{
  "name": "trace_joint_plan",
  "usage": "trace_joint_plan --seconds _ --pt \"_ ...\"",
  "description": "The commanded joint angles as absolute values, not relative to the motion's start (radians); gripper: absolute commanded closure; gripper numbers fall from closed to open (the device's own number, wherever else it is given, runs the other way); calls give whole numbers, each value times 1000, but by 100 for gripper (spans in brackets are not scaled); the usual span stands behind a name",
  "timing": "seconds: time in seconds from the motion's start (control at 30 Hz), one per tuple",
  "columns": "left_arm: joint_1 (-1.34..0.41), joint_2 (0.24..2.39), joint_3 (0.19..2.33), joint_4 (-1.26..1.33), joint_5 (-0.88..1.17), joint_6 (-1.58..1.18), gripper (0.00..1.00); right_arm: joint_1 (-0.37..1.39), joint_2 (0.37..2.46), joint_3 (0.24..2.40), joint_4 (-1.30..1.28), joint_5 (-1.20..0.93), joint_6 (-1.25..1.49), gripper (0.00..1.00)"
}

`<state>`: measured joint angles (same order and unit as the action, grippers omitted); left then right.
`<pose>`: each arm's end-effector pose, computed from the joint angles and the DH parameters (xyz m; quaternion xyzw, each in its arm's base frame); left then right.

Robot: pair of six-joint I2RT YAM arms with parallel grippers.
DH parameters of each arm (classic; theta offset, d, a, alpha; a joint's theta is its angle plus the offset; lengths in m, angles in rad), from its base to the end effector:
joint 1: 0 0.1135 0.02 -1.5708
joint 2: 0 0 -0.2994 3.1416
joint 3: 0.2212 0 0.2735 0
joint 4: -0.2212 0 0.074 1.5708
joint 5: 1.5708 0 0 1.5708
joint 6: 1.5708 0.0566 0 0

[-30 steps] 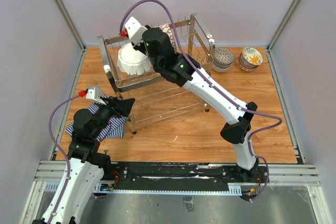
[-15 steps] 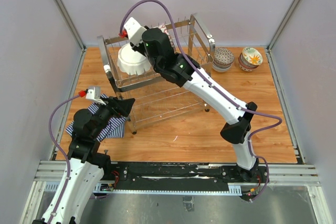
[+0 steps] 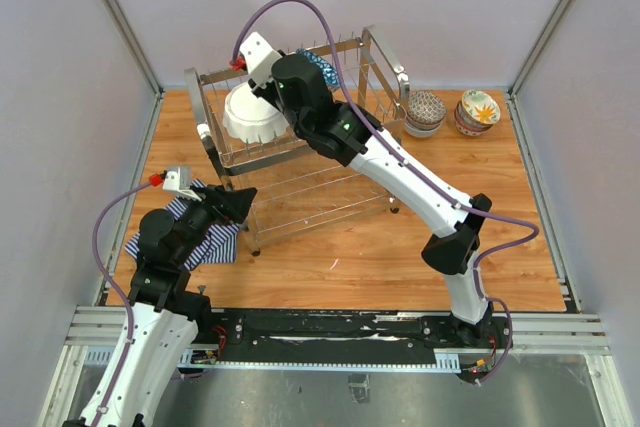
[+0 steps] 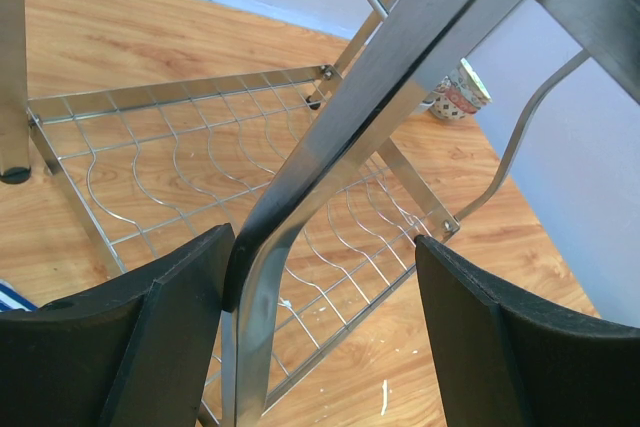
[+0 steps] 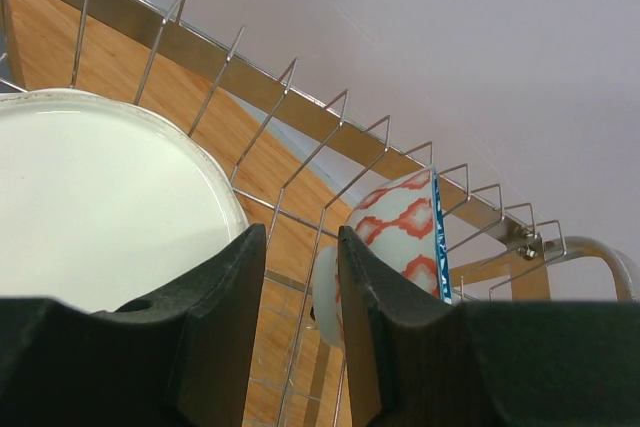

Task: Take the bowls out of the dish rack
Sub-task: Adjust the bowl in the dish rack.

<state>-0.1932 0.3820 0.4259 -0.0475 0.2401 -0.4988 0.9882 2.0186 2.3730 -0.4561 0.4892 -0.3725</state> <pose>0.1300 -0.0391 0.2963 -0.0235 0.7080 -0.3175 0.6305 0.2986 0.4049 0.5197 -0.3268 0.6618 0.0258 0.6742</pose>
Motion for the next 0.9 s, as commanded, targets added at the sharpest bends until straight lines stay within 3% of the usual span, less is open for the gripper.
trace_joint_plan --seconds 0.0,0.87 --pt "-199 366 422 -28 248 -503 23 1018 1988 2351 -469 466 -334 63" --pt "-199 362 428 -33 241 -505 23 1017 1905 2282 -431 340 -250 62"
